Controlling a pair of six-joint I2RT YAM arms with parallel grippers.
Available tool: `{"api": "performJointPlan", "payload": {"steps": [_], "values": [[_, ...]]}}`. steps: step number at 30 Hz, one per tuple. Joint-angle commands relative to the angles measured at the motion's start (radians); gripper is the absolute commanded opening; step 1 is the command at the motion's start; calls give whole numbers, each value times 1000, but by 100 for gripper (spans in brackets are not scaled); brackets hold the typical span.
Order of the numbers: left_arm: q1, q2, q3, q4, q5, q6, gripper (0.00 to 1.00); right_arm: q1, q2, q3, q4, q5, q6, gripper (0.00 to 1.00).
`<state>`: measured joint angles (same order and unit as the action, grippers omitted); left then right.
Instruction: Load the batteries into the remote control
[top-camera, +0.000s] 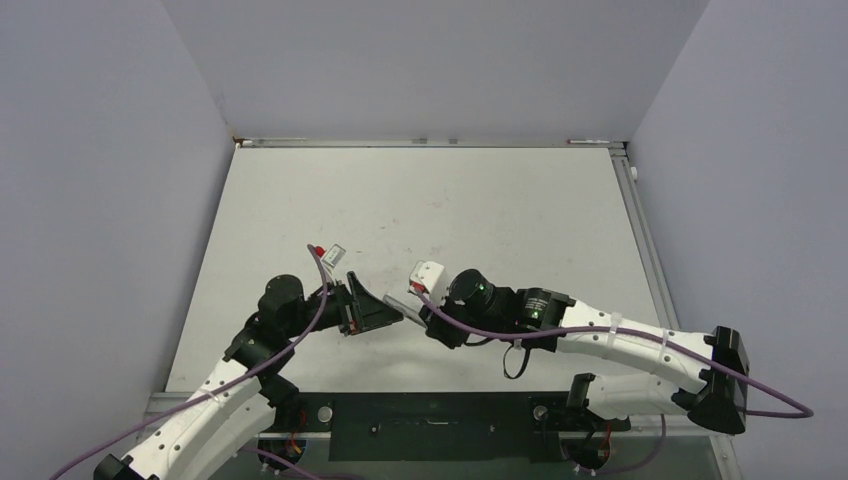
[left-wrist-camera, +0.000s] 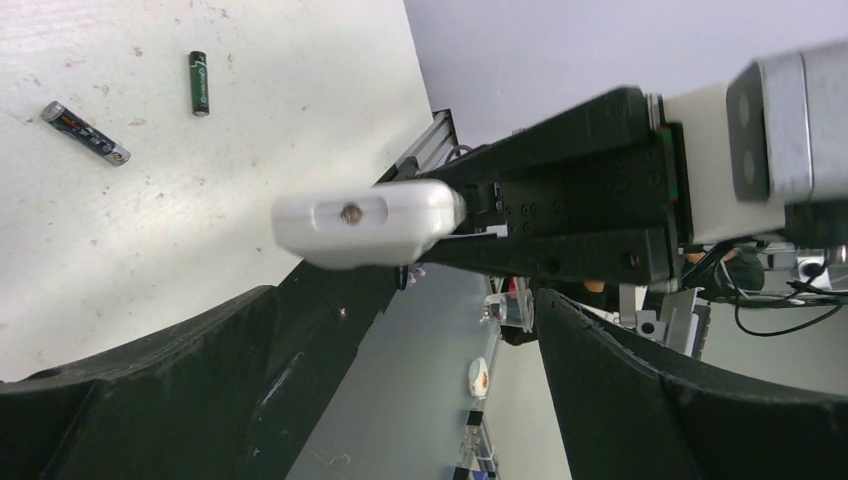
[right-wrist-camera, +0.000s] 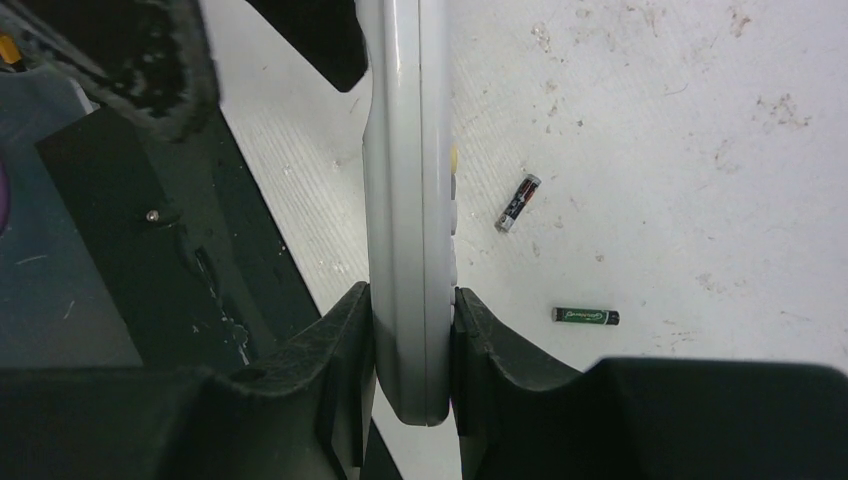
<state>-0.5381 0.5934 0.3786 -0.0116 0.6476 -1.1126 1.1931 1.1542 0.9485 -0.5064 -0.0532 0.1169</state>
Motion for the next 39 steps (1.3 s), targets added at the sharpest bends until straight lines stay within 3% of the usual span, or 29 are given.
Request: {"api": "performJointPlan", "payload": {"steps": [1,11,20,33,39], "values": [[13,-11,65,-30,-16,82,96,-90,-34,39,10,-248,1,8],[16,-23,76,-21,13,156,96,-300,-35,10,47,-695,46,9],[17,-46,129,-42,87,207,96,-317,3,-54,191,-988,169,9],[15,-42,144,-51,247,234,100,-317,52,-69,281,-1109,251,9],[15,-53,137,-56,278,242,87,-309,81,-55,267,-1116,243,9]]}}
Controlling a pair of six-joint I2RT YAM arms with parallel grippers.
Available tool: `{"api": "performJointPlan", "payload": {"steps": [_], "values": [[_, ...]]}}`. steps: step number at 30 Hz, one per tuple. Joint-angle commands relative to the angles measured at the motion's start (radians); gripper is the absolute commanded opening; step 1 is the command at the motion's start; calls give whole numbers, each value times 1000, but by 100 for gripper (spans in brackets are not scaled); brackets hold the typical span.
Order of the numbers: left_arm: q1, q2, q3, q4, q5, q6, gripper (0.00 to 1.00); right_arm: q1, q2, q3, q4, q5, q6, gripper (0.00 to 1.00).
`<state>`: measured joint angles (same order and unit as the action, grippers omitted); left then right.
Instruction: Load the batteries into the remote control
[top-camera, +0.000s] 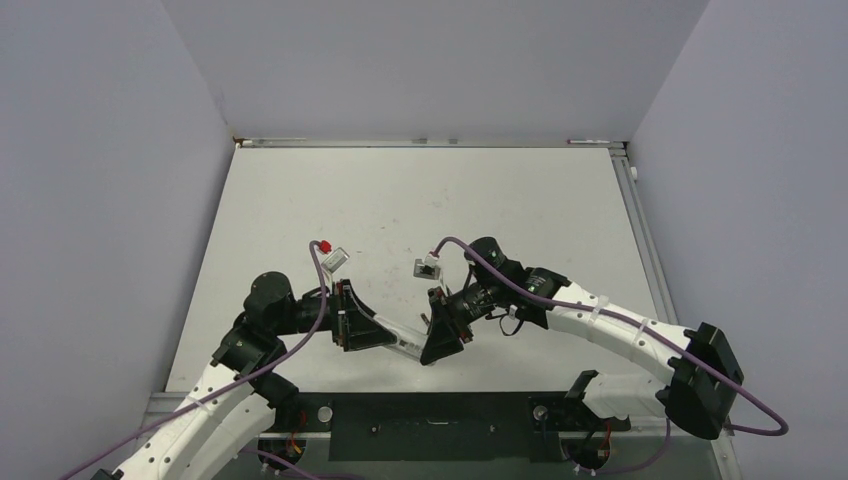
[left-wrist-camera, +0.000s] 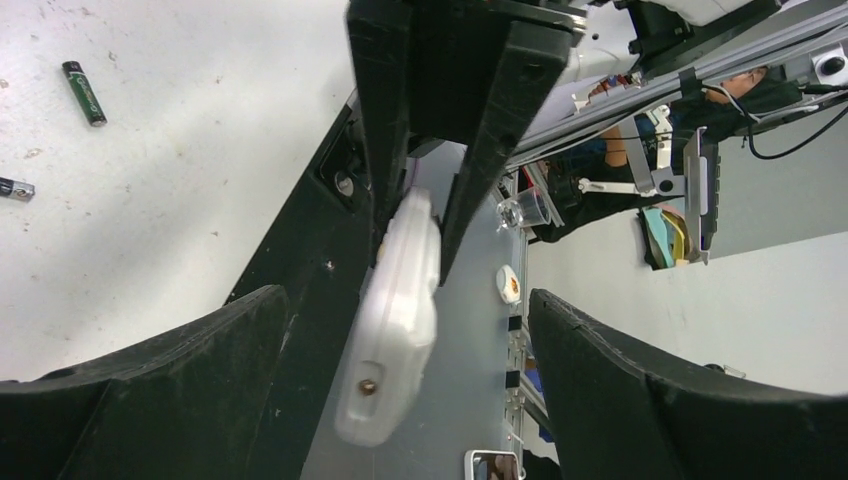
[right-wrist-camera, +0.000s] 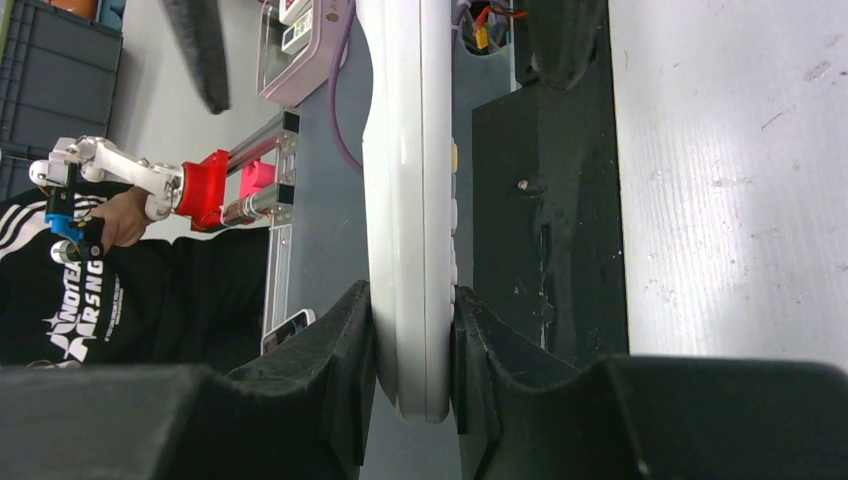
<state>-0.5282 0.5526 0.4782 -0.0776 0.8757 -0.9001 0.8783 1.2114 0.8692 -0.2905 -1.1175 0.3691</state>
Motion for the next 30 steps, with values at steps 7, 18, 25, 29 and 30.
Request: {"api": "performJointPlan", "payload": {"steps": [7,18,25,29,30], "values": [[5,-34,52,-26,57,54,73,16,30,28,34,-48,-20,9],[5,-35,41,-33,71,65,54,20,33,50,29,-55,-9,9],[5,-37,27,-31,78,69,47,27,43,61,29,-56,-5,9],[5,-33,22,-31,78,72,44,28,50,69,26,-57,-6,9],[5,-32,22,-30,79,74,42,28,55,71,24,-58,-8,9]]}}
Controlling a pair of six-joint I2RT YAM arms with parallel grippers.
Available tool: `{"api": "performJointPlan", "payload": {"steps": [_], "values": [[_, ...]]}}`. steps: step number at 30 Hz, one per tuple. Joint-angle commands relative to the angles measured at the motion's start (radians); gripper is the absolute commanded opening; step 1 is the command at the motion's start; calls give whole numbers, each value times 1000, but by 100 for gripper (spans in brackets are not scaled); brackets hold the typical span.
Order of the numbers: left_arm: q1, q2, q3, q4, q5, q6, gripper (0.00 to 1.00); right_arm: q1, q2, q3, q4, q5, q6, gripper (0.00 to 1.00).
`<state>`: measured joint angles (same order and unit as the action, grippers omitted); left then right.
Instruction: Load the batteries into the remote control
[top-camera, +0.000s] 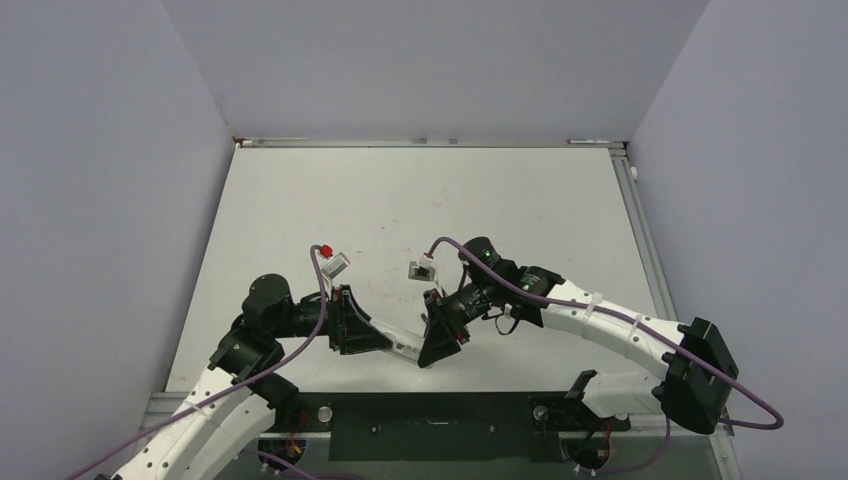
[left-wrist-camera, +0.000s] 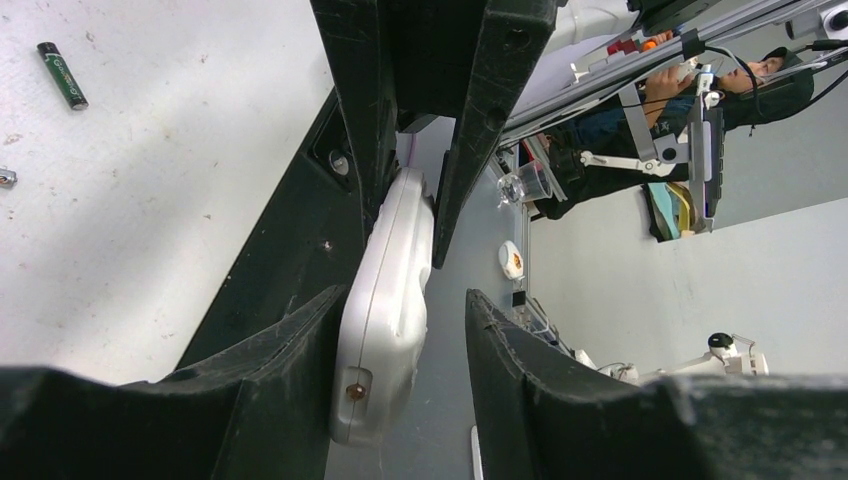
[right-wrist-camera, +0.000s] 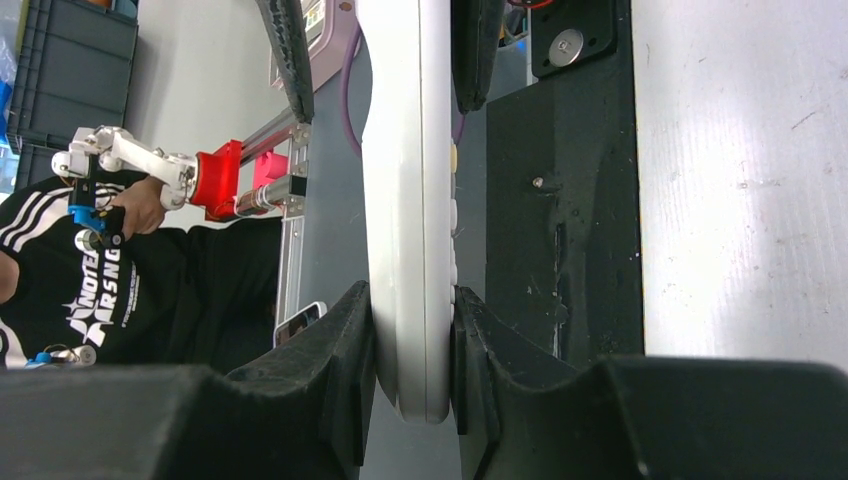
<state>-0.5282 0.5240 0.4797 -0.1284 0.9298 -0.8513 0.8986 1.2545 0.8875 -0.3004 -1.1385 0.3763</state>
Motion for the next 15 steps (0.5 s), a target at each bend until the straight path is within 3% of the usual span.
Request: {"api": "performJointPlan", "payload": {"steps": [1,5,8,10,12,15], "values": [[4,-3,22,20,26,25,40,9,15,55,32,-38,-17,9],[4,-3,26,16,27,33,28,12,18,65,23,-35,-23,9],[4,-3,27,11,26,39,8,13,20,67,12,-34,-32,9],[4,-3,27,8,25,41,0,14,21,67,7,-31,-39,9],[4,-2,25,10,24,39,0,14,20,64,3,-26,-40,9],[4,-10,22,16,10,33,0,18,14,62,2,11,-38,21]]}}
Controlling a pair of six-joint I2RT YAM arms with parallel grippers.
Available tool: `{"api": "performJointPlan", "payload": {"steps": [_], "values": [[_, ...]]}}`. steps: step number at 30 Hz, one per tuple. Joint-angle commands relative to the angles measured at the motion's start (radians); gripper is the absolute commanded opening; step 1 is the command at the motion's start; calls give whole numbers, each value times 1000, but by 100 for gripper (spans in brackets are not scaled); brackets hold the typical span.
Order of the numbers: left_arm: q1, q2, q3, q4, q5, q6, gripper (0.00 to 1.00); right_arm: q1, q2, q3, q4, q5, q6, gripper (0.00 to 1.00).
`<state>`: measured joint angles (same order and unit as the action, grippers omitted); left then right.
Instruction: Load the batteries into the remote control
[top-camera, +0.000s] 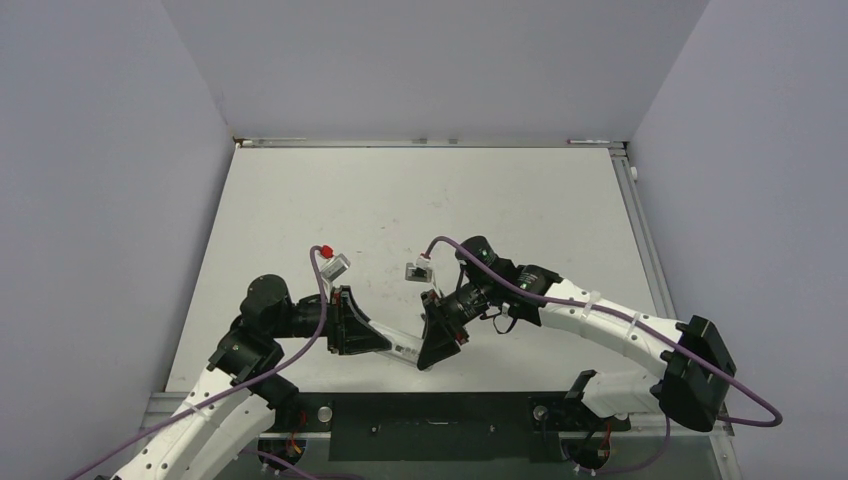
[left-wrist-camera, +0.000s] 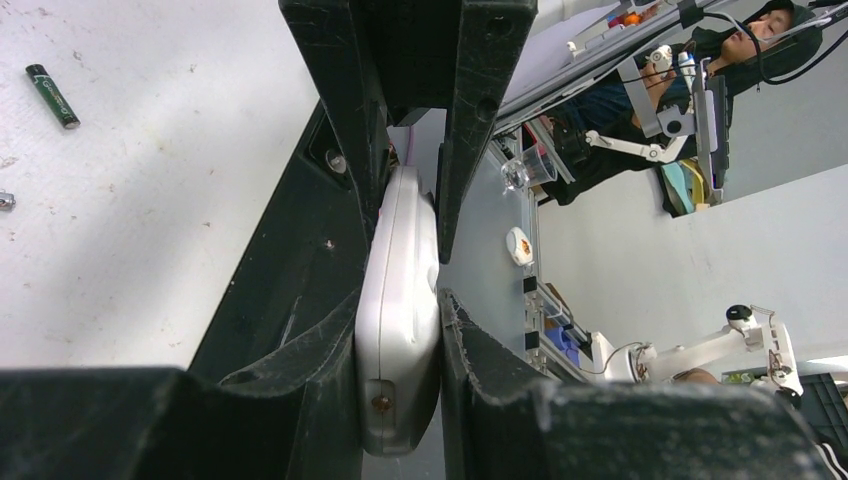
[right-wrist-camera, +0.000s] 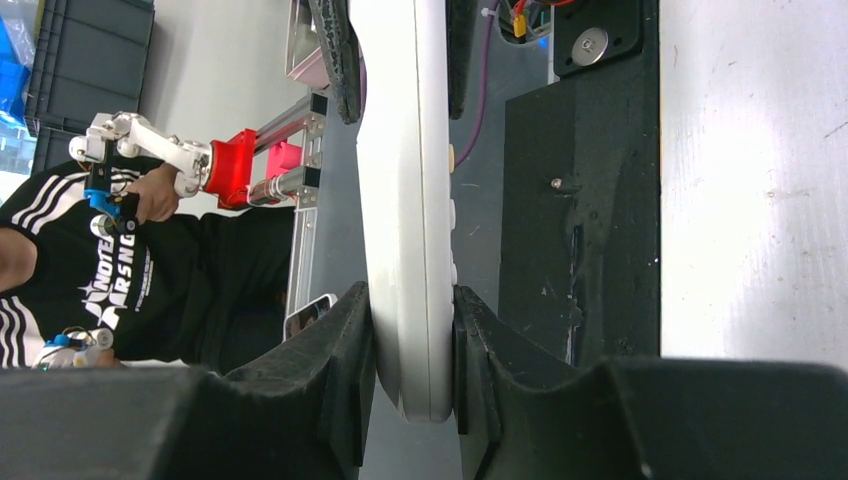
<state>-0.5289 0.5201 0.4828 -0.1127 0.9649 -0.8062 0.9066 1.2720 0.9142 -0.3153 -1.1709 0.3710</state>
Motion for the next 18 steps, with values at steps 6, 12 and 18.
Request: {"api": "performJointPlan", "payload": {"steps": [6,12,18], "values": [[4,-35,22,-20,-76,-15,0,12,-43,27,23,129,-22,47],[5,-48,21,-49,-121,-11,0,6,-95,15,14,276,9,61],[5,-49,23,-92,-173,2,0,3,-197,-17,8,449,74,66]]}}
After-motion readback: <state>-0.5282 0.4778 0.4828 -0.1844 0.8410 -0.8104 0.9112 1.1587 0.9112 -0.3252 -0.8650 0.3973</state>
